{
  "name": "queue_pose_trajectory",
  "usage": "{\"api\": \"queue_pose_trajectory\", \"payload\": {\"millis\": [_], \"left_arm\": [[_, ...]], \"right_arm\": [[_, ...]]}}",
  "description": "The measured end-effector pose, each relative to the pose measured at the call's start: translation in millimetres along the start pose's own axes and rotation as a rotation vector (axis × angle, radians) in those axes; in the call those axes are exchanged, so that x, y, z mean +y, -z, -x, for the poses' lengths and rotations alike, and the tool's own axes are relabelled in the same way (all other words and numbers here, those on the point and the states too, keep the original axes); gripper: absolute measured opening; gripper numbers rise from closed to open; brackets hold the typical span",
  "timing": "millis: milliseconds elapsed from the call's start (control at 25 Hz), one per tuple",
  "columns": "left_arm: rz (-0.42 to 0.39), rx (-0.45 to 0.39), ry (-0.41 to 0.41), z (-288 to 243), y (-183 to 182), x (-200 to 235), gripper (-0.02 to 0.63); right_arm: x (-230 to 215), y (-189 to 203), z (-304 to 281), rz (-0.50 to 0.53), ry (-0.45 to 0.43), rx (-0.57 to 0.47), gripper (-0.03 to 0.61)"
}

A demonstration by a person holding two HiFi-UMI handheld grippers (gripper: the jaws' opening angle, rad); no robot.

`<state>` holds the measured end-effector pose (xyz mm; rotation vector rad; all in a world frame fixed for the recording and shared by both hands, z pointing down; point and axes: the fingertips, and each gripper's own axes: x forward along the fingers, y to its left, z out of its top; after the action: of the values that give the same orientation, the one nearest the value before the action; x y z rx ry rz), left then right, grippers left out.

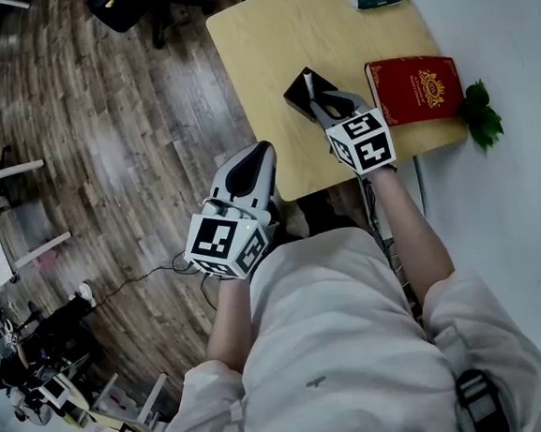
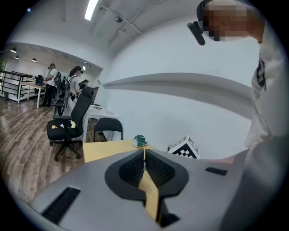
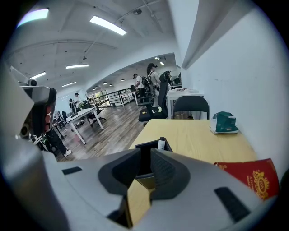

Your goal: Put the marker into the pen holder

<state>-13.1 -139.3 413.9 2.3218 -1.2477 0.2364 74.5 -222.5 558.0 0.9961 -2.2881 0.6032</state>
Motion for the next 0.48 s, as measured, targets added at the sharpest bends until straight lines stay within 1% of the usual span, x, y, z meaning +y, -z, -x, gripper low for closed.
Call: {"api": "queue_pose_trajectory", "payload": {"millis": [240, 480], "left_arm": [[-0.019, -0.001, 0.048, 16.5, -4.7, 5.2, 0.015], [-0.038, 0.010, 0.104, 38.2, -2.0, 9.0, 0.015]], "right_arm": [[20.0, -4.6, 15.1, -0.005, 0.043, -0.016, 0.054], [53.6, -5.0, 32.8, -0.004, 0.078, -0.033, 0.036]]}}
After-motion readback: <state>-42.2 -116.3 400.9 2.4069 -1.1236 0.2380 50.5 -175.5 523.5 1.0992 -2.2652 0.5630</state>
